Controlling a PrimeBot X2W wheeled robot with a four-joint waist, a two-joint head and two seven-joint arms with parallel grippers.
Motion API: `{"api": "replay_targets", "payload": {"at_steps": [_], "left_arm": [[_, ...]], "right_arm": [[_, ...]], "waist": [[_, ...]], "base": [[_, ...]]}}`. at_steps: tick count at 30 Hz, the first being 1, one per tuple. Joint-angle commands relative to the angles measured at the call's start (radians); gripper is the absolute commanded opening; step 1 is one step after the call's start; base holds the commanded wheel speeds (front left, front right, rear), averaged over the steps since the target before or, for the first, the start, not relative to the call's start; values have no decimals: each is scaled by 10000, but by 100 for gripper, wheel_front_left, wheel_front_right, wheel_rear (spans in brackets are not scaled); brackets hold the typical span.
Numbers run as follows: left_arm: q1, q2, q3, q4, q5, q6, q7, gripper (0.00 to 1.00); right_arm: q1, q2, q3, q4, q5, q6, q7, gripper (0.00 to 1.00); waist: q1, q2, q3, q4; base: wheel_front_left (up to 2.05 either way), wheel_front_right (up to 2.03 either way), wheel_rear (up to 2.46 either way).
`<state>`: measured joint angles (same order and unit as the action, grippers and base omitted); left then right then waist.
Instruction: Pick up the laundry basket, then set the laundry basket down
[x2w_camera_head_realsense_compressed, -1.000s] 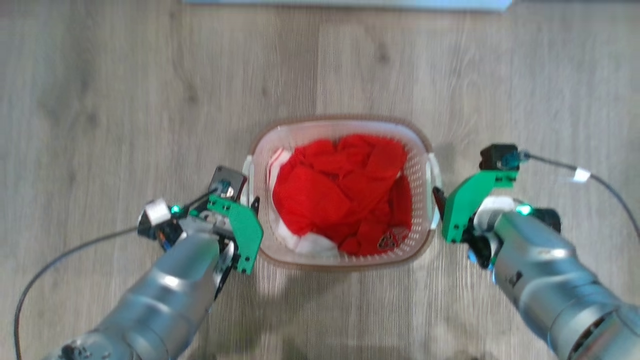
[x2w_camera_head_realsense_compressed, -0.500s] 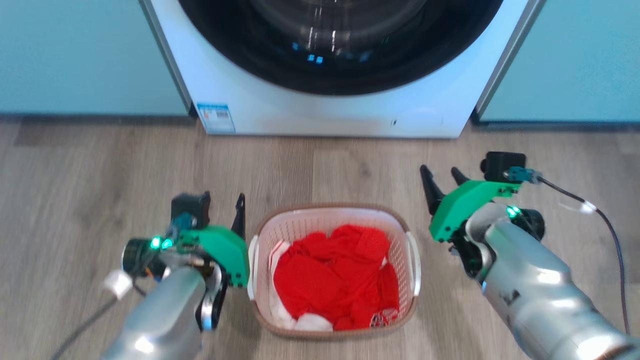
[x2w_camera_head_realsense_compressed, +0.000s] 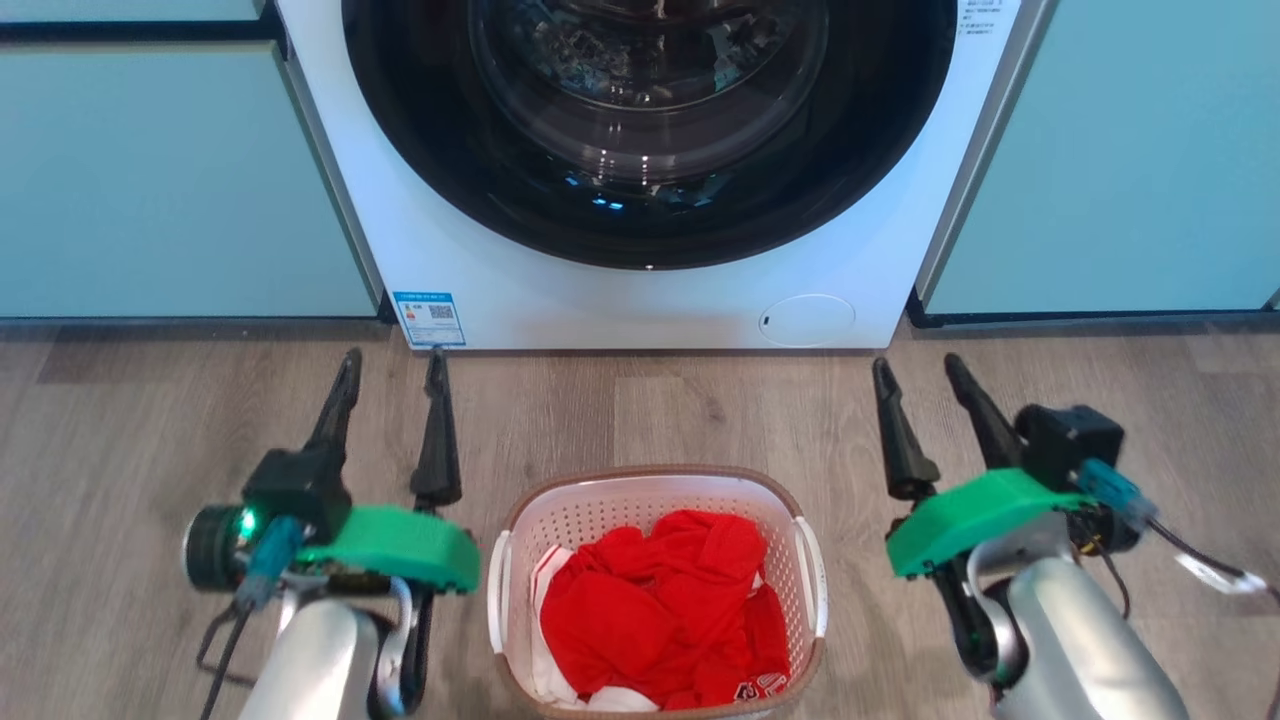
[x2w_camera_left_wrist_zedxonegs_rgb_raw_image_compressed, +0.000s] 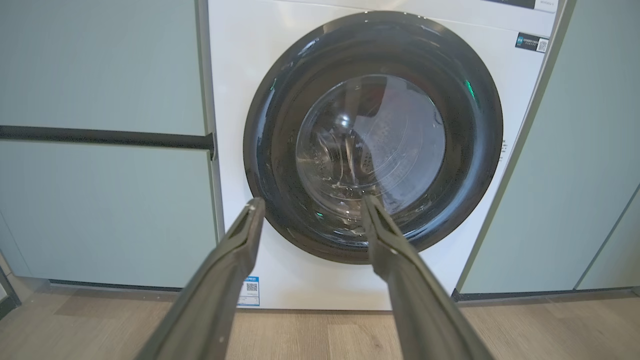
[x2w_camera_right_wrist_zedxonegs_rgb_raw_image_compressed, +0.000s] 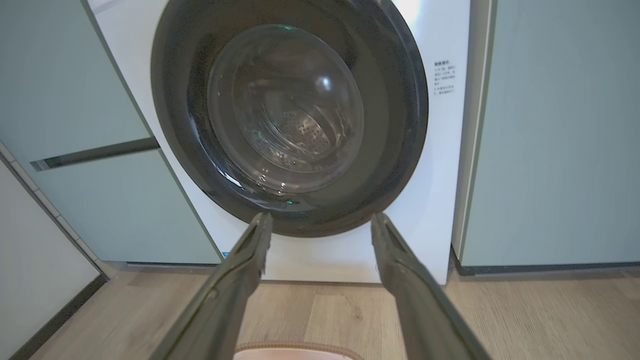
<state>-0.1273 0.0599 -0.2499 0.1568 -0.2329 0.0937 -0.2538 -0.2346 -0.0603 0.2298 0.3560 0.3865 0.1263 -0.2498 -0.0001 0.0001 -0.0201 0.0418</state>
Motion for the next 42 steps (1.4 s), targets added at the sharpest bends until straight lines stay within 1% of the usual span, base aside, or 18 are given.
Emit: {"api": "replay_targets", "payload": {"at_steps": [1, 5, 9, 13, 15, 17, 21, 24, 28, 42], "left_arm": [[-157, 7, 514, -680, 197, -108, -79, 100], [525, -85, 613, -1484, 380, -305, -79, 100], [1074, -92, 297, -1411, -71, -307, -79, 100], [1268, -94, 270, -1242, -474, -426, -79, 100], [1318, -95, 248, -1066, -381, -461, -79, 100], [1412, -95, 227, -781, -529, -487, -79, 100], [1457, -96, 235, -615, -266, -585, -80, 100], [1469, -96, 247, -691, -142, -606, -80, 100], [1483, -96, 217, -802, -34, -669, -80, 100], [1571, -96, 298, -808, -77, -779, -80, 100]], "right_arm": [[-73, 95, 70, -810, -84, 44, -119, 100], [646, 98, -112, -2021, -489, 44, -119, 100], [1337, 99, -334, -2546, -647, 44, -119, 100], [1831, 99, -491, -2534, -870, 44, -120, 100], [2045, 99, -814, -2504, -894, 44, -120, 100], [2235, 100, -1023, -2455, -765, 44, -120, 100], [2426, 100, -878, -2492, -928, 44, -120, 100], [2444, 100, -930, -2508, -846, 44, -120, 100], [2437, 100, -848, -2548, -1031, 44, -120, 100], [2412, 100, -730, -2527, -1182, 44, -120, 100]], "waist": [[1, -1, -39, 14], [1, -1, -139, 16], [1, -1, -232, 16], [1, -1, -244, 13], [1, -1, -235, 9], [1, -1, -228, -7], [1, -1, -190, -52], [1, -1, -162, -64], [1, -1, -154, -46], [1, -1, -218, 7]], "base": [[0, 0, 0], [0, 0, 0], [0, 0, 0], [0, 0, 0], [0, 0, 0], [0, 0, 0], [0, 0, 0], [0, 0, 0], [0, 0, 0], [0, 0, 0]]}}
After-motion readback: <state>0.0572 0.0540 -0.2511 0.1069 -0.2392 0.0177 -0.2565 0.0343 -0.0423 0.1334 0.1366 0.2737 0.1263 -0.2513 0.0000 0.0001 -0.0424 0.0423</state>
